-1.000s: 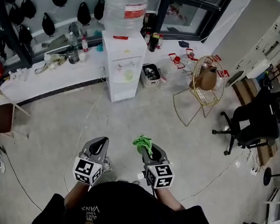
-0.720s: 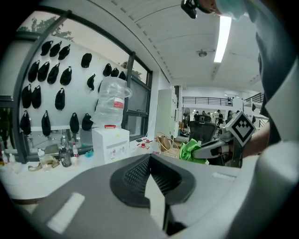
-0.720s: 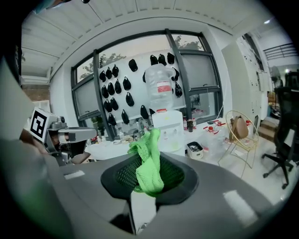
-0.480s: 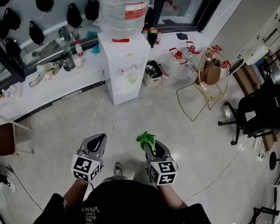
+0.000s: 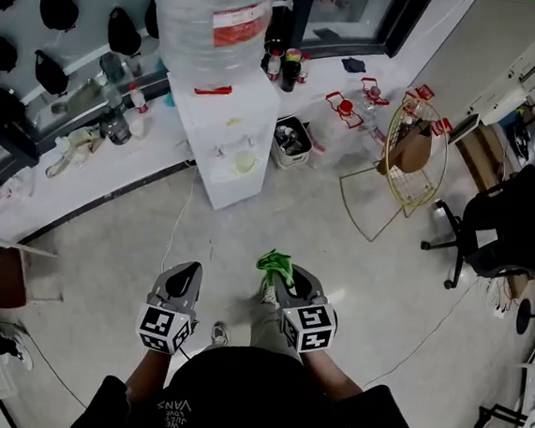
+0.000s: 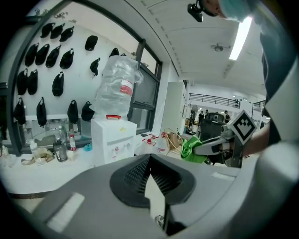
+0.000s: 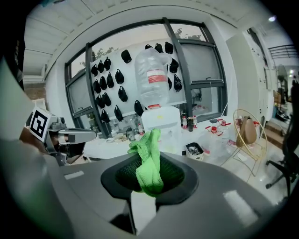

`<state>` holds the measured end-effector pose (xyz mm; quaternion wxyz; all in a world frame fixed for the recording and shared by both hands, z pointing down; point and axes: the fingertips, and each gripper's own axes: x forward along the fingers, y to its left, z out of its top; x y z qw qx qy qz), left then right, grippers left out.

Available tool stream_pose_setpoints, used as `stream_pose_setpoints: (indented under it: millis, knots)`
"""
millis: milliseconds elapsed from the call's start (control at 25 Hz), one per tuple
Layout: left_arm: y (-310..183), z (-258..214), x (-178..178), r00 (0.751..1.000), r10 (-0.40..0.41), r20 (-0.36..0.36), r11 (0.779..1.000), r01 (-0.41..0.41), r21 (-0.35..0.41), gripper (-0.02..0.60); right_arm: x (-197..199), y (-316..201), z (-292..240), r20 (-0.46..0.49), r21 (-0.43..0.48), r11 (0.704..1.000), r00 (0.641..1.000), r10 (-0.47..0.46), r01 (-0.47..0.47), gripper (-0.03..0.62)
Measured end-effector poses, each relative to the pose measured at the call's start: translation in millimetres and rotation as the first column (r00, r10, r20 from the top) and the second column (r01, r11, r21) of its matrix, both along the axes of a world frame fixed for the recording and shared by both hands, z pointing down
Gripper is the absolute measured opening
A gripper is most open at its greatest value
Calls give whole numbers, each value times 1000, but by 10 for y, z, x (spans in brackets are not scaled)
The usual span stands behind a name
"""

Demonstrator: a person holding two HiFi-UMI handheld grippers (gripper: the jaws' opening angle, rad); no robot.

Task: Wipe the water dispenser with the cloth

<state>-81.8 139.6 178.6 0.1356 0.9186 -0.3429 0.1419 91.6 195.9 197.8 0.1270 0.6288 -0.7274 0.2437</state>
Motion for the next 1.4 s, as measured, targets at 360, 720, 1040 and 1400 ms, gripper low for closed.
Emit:
stream_pose_setpoints:
  millis: [360,720,1040,1400]
  knots:
    - [-657,118,657,993,-104,48,994,105,-13,2,600,-769,356,22,-42,988,989,-145,146,94]
    - [-991,553,653,984,-169,60,983,172,-65,2,378,-1154,1079,67,-123,948,956,-287,293,94]
    - [-1634,1091,640,991,-123,51,985,128,-112,2,316,-1824,1453,12,-117,971,978,-206,206,94]
    - [-2332,1845,550,996,-67,58,997,69,-33,2,-96,-2468,2468,-11,-95,973,977,-213,211,94]
